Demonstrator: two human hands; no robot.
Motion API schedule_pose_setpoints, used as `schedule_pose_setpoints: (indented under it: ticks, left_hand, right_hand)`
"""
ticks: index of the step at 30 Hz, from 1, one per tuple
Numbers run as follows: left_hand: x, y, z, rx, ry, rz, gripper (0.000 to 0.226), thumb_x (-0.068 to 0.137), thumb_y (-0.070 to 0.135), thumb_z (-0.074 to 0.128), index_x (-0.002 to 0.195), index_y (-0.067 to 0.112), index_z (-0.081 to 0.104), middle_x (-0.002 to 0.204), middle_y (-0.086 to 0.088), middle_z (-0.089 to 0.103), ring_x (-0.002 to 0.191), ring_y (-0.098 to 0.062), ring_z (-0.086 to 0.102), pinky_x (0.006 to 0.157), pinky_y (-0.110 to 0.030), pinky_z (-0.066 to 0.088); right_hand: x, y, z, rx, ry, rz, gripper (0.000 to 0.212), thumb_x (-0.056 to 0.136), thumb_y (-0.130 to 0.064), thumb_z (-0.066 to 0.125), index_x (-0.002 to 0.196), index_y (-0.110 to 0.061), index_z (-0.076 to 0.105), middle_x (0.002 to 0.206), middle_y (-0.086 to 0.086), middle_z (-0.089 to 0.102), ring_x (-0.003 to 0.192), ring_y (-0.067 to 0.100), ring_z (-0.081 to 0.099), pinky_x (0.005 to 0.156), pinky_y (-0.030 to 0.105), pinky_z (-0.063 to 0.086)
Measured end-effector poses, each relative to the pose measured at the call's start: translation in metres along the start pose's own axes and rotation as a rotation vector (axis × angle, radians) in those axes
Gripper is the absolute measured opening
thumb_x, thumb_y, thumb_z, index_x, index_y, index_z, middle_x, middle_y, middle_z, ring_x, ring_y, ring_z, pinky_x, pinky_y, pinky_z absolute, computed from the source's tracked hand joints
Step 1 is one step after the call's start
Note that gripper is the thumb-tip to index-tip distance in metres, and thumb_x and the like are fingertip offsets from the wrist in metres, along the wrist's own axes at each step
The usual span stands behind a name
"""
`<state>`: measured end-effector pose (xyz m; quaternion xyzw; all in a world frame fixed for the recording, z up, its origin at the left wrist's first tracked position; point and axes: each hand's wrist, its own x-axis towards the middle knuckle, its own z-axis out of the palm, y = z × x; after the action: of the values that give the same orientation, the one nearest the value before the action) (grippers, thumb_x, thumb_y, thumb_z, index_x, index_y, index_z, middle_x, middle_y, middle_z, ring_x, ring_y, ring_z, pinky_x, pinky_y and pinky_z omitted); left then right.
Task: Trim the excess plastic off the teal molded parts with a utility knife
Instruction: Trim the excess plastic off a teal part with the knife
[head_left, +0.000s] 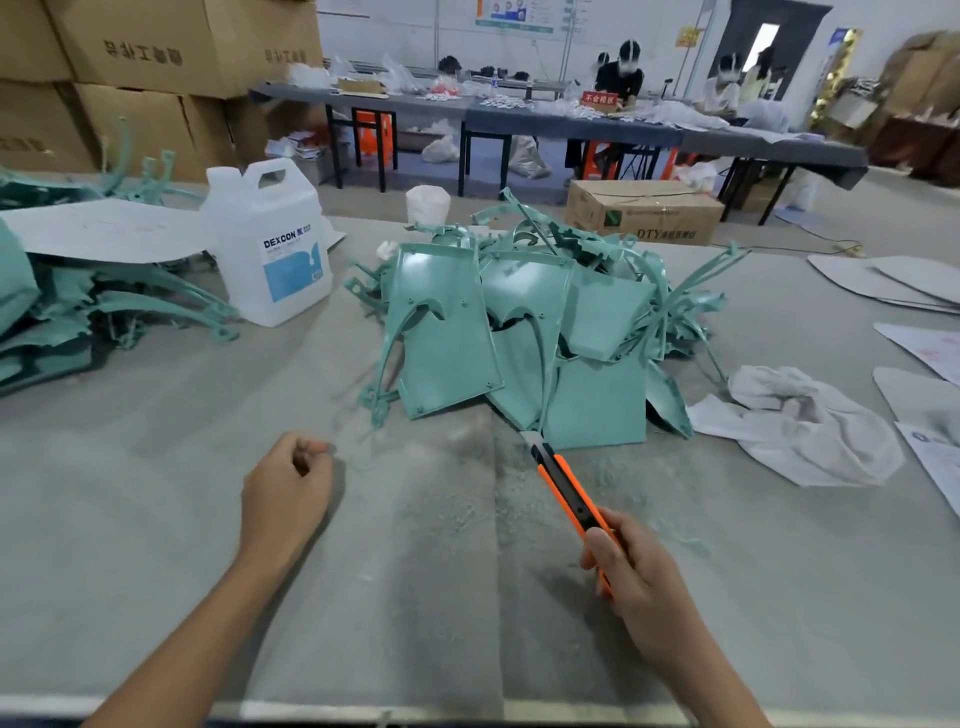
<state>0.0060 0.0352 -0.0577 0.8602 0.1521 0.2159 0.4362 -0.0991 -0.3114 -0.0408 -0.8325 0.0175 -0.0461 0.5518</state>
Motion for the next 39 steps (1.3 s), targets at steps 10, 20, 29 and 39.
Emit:
schedule_pose_setpoints:
  ticks: [10,20,29,39]
  left_hand:
    - [0.05,0.079,0.02,-0.076,-0.087,0.054,0.037,0.099,0.04,0.049,0.127,0.017,0.061,0.121,0.0,0.065,0.109,-0.019,0.059,0.091,-0.034,0.045]
    - [0.111,0.121,0.069,-0.034,-0.274,-0.084,0.022,0.103,0.027,0.044,0.101,0.013,0.061,0.095,-0.004,0.065,0.086,-0.024,0.059,0.069,-0.033,0.041]
    - [0.134,0.148,0.023,-0.292,-0.006,0.126,0.016,0.104,0.014,0.035,0.107,0.016,0.051,0.104,-0.006,0.068,0.091,-0.024,0.064,0.086,-0.039,0.049]
    - [0.131,0.108,-0.035,0.082,0.246,0.374,0.028,0.103,0.01,0.037,0.127,0.012,0.052,0.112,-0.014,0.061,0.105,-0.032,0.051,0.088,-0.044,0.038]
  right_hand:
    - [-0.001,0.003,0.011,-0.047,0.117,-0.024,0.032,0.084,-0.056,0.052,0.108,-0.037,0.063,0.076,-0.003,0.071,0.054,0.009,0.059,0.056,0.021,0.048]
    - [-0.003,-0.002,0.007,-0.068,0.167,0.023,0.03,0.079,-0.057,0.054,0.104,-0.043,0.065,0.077,-0.005,0.073,0.053,0.013,0.063,0.055,0.03,0.052]
    - [-0.006,-0.007,0.006,-0.054,0.205,0.05,0.027,0.079,-0.051,0.056,0.101,-0.039,0.066,0.075,-0.005,0.074,0.056,0.011,0.065,0.06,0.037,0.055]
    - [-0.01,-0.016,0.006,-0.037,0.247,0.046,0.023,0.078,-0.049,0.058,0.1,-0.045,0.064,0.076,-0.003,0.074,0.045,0.02,0.061,0.044,0.026,0.048]
